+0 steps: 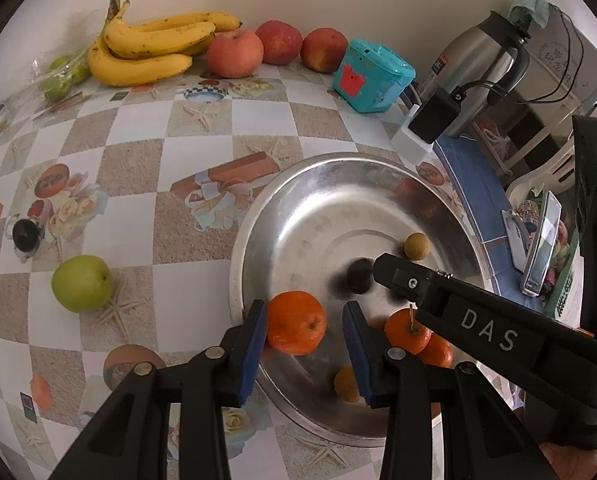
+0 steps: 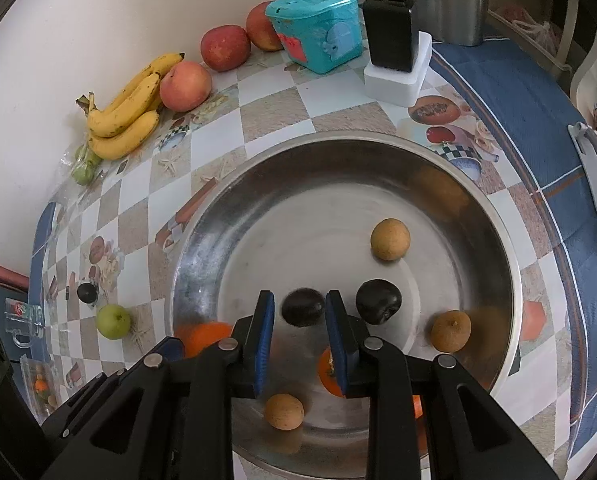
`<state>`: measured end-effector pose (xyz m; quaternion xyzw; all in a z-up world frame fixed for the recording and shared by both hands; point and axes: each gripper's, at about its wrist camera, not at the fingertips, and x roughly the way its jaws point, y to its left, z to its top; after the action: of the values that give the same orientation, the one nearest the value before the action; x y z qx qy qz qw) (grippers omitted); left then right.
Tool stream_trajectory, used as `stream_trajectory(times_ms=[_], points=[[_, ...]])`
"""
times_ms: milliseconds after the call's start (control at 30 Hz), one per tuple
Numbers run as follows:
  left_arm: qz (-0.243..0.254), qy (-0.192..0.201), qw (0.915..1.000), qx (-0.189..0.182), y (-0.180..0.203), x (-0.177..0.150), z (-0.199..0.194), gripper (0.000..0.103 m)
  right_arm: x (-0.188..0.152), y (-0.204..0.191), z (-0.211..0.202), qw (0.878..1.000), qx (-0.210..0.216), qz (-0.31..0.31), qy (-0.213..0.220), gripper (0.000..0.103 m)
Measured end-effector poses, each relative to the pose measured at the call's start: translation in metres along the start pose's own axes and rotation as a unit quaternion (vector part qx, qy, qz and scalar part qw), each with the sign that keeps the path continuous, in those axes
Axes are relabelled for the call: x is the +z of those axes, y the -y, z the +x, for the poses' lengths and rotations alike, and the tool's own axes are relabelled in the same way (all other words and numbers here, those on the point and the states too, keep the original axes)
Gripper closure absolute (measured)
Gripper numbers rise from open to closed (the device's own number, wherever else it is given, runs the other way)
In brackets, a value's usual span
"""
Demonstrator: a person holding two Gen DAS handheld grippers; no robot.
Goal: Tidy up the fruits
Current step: 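Open both tools to drop the orange and plum into the bowl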
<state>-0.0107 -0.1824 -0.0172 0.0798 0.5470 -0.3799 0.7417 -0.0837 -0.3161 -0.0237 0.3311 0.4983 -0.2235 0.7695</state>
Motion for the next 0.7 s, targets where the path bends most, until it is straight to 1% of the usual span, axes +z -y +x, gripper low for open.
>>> stream_trajectory(times_ms=[67,133,233,267,300,333,433,500,600,700], points=[[0.0,0.001,1.0,0.002,0.0,0.001,-0.001,0.06,0.001,-0.002,-0.002,1.0,-0.001,-0.002,0.004,0.068],[-0.001,0.002,1.0,0.001,0.0,0.001,-0.001,0.059,0.001,-0.003,-0.005,1.0,-0.001,-0.004,0.009,0.067],[-0.004,0.007,1.0,0.002,-0.001,0.003,-0.004,0.049,0.003,-0.005,-0.011,1.0,-0.002,-0.007,0.016,0.064],[-0.006,0.008,0.9999,0.003,-0.002,0.004,-0.005,0.042,0.003,-0.006,-0.012,1.0,-0.003,-0.008,0.018,0.054],[-0.01,0.009,0.9999,0.005,-0.004,0.004,-0.006,0.039,0.004,-0.006,-0.014,1.0,-0.006,-0.008,0.021,0.044],[-0.014,0.011,0.9998,0.007,-0.005,0.005,-0.007,0.038,0.005,-0.007,-0.015,1.0,-0.008,-0.009,0.024,0.042],[-0.027,0.01,0.9995,0.016,-0.011,0.006,-0.008,0.029,0.006,-0.007,-0.018,1.0,-0.01,-0.011,0.028,0.041],[-0.034,0.009,0.999,0.026,-0.015,0.007,-0.008,0.024,0.006,-0.007,-0.018,0.999,-0.012,-0.01,0.029,0.037],[-0.05,0.006,0.9978,0.043,-0.023,0.007,-0.007,0.019,0.007,-0.006,-0.017,0.999,-0.018,-0.011,0.029,0.036],[-0.065,0.0,0.9967,0.048,-0.032,0.009,-0.007,0.019,0.006,-0.006,-0.016,0.999,-0.019,-0.012,0.029,0.036]])
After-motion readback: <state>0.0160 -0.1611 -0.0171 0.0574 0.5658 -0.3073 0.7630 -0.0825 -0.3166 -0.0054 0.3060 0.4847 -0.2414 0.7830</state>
